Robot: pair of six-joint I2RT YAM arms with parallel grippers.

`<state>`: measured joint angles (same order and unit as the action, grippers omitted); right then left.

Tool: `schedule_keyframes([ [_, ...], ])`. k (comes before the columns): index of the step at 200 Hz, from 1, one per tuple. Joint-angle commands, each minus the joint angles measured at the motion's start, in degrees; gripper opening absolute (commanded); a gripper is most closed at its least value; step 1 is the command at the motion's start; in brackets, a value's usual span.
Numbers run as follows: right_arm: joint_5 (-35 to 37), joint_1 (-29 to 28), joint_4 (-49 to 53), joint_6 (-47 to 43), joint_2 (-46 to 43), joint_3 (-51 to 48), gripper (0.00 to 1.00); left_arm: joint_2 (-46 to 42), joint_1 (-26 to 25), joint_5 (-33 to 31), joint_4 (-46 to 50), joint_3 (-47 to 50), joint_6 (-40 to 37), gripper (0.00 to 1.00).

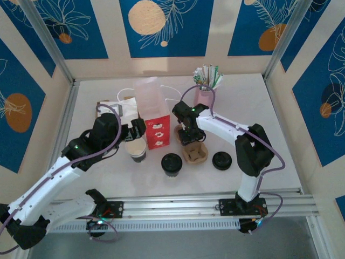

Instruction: Pack the takeout coffee

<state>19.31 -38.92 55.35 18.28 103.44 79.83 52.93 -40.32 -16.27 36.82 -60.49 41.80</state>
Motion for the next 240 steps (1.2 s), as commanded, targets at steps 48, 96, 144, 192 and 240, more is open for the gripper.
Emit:
schedule_keyframes([
  [48, -0.2, 0.4, 0.7, 1.4, 0.5, 0.2, 0.47, -0.8, -0.5, 0.5, -1.2, 0.9, -0.6, 1.00],
  [96, -0.2, 0.4, 0.5, 1.7, 0.6, -0.2, 0.47, -1.0, -0.5, 0.3, -1.1, 1.1, -0.6, 1.00],
  [144, 0.2, 0.5, 0.6, 2.6, 0.5, -0.5, 0.47, -1.2, -0.6, 0.2, -1.0, 1.2, -0.5, 1.00],
  [192, 0.1, 0.3, 0.5, 3.0, 0.8, -1.0, 0.47, -1.2, -0.5, 0.3, -1.0, 1.3, -0.4, 1.00],
  [240, 0.9, 0.3, 0.7, 3.3, 1.2, -1.1, 0.47, -1.2, -0.5, 0.3, -1.1, 1.4, -0.3, 1.00],
])
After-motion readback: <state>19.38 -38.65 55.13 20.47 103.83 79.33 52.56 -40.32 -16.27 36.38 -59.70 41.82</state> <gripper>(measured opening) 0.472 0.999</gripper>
